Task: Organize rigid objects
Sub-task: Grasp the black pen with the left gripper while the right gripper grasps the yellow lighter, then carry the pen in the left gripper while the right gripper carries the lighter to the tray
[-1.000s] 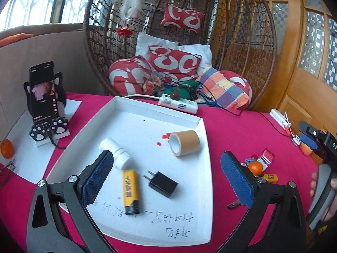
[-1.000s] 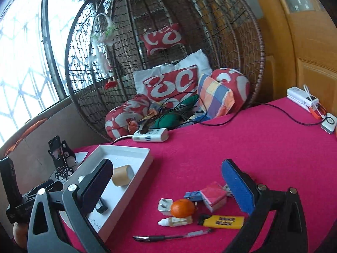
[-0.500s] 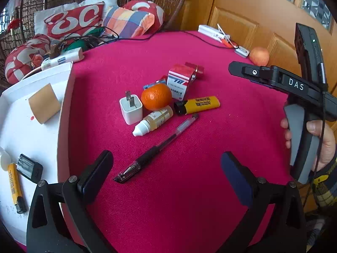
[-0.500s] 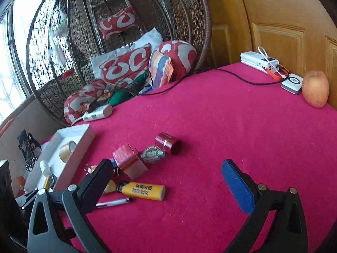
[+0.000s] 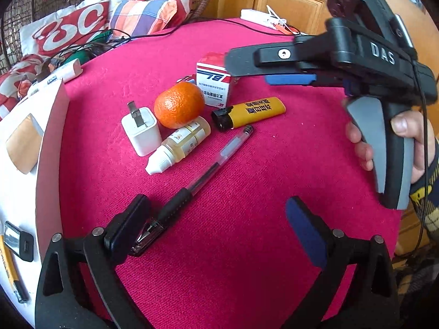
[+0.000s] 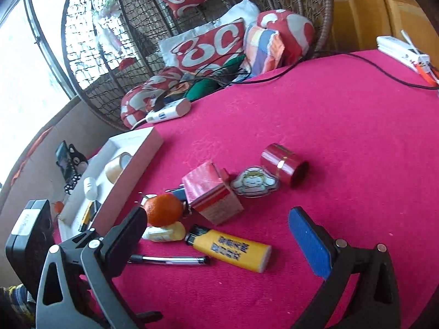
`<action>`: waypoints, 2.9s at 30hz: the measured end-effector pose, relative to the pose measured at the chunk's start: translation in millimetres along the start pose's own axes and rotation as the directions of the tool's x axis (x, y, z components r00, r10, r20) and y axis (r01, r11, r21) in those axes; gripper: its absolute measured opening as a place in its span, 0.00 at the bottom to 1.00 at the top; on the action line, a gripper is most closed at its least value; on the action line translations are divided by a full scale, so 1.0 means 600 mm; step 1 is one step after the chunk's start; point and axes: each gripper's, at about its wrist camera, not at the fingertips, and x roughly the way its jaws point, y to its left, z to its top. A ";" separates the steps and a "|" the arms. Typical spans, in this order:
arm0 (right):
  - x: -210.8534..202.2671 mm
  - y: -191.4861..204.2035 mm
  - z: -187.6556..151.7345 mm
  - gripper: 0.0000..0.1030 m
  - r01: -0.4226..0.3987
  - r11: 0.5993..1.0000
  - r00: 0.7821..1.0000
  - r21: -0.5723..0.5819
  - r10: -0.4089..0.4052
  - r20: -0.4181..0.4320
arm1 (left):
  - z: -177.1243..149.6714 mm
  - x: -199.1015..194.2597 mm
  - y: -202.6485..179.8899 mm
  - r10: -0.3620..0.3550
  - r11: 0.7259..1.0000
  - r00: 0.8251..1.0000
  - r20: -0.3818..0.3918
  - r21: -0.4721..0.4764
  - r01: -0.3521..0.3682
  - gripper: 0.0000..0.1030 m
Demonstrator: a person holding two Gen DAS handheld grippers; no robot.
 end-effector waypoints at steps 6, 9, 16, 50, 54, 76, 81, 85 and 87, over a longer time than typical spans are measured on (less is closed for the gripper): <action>0.008 0.011 -0.028 0.90 -0.083 0.995 0.992 -0.053 0.077 -0.104 | -0.021 -0.032 -0.022 -0.090 0.993 0.995 -0.040 0.072 0.093 0.55; -0.001 0.022 -0.037 0.82 -0.039 0.992 0.994 -0.122 0.027 -0.103 | -0.016 -0.030 -0.020 -0.028 0.998 0.999 -0.034 0.058 0.030 0.55; 0.029 0.041 -0.020 0.48 0.026 0.968 0.986 -0.251 -0.066 -0.153 | -0.004 -0.011 -0.043 0.012 0.995 0.999 -0.051 0.095 -0.007 0.55; -0.168 0.082 -0.024 0.22 0.151 0.975 0.974 -0.163 -0.120 0.190 | 0.008 -0.177 0.012 0.024 0.997 0.966 0.257 -0.078 -0.004 0.09; -0.165 0.101 -0.025 0.22 0.140 0.973 0.977 -0.183 -0.105 0.188 | 0.006 -0.192 0.024 0.036 0.995 0.960 0.277 -0.096 -0.010 0.09; -0.130 0.178 -0.014 0.22 0.124 0.950 0.985 -0.286 -0.083 0.152 | -0.033 -0.242 0.099 0.126 0.971 0.935 0.332 -0.233 -0.048 0.09; -0.119 0.198 -0.008 0.22 0.124 0.940 0.986 -0.319 -0.082 0.144 | -0.049 -0.259 0.120 0.158 0.960 0.927 0.340 -0.272 -0.063 0.09; -0.111 0.214 -0.005 0.22 0.120 0.934 0.987 -0.338 -0.077 0.138 | -0.061 -0.271 0.138 0.185 0.950 0.920 0.345 -0.303 -0.077 0.09; -0.107 0.221 -0.003 0.22 0.117 0.930 0.988 -0.348 -0.074 0.133 | -0.066 -0.279 0.148 0.200 0.944 0.916 0.349 -0.319 -0.085 0.09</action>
